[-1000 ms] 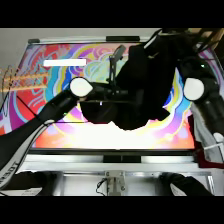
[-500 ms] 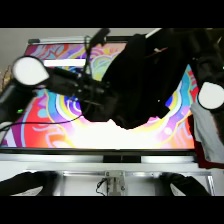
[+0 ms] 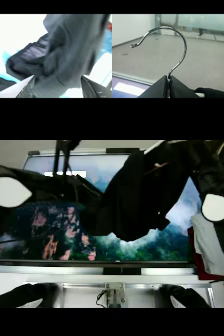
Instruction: Fold the shirts.
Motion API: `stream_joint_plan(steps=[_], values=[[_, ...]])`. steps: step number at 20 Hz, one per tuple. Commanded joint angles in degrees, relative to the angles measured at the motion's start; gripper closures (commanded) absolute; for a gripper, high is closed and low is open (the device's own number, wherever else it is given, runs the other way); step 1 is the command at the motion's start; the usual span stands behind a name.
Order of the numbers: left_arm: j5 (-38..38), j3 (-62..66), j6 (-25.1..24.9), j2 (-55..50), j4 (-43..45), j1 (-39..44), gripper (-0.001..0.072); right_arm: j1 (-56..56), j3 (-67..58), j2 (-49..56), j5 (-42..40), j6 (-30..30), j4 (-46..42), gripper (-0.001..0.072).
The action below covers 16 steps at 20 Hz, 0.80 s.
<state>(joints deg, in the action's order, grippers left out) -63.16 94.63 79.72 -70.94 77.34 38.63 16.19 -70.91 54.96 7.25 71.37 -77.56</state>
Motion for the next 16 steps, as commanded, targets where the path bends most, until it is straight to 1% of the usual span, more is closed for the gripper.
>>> stream_joint_plan(steps=[1,3,4,6,7,9,11,13,15,16], values=[[4.4,0.1,-7.6,-3.1,4.6,1.9,-0.0002,0.1,-0.9,0.0,4.7,-0.1,-3.2,0.0647],[8.9,0.1,-12.7,-3.6,4.1,2.9,-0.0002,0.1,-0.9,0.0,6.8,-0.1,-3.7,0.0647],[11.1,0.1,-14.6,-3.6,2.4,2.9,-0.0001,0.1,-0.9,0.0,7.6,-0.1,-4.0,0.0647],[14.1,0.1,-18.7,-3.5,-4.3,2.3,0.0001,0.1,-0.9,0.0,8.4,-0.1,-4.0,0.0647],[14.0,0.1,-21.4,-3.5,-8.2,2.0,0.0002,0.1,-0.9,0.0,8.7,-0.1,-4.0,0.0647],[13.8,0.1,-24.7,-3.6,-14.3,1.6,0.0004,0.1,-0.9,0.0,9.3,0.0,-4.0,0.0647],[13.0,0.1,-27.0,-4.2,-19.8,1.6,0.0006,0.1,-0.9,0.0,9.3,0.0,-4.0,0.0647],[13.6,0.1,-27.2,-5.4,-22.9,1.7,0.0006,0.3,-0.9,0.0,9.1,0.0,-3.9,0.0647],[15.4,0.1,-27.2,-7.3,-23.9,1.7,0.0017,2.1,-0.9,0.0,8.6,-0.1,-4.2,0.0647],[16.2,0.1,-27.0,-8.2,-24.0,1.7,0.0039,3.3,-0.9,0.0,8.3,0.0,-5.4,0.0647]])
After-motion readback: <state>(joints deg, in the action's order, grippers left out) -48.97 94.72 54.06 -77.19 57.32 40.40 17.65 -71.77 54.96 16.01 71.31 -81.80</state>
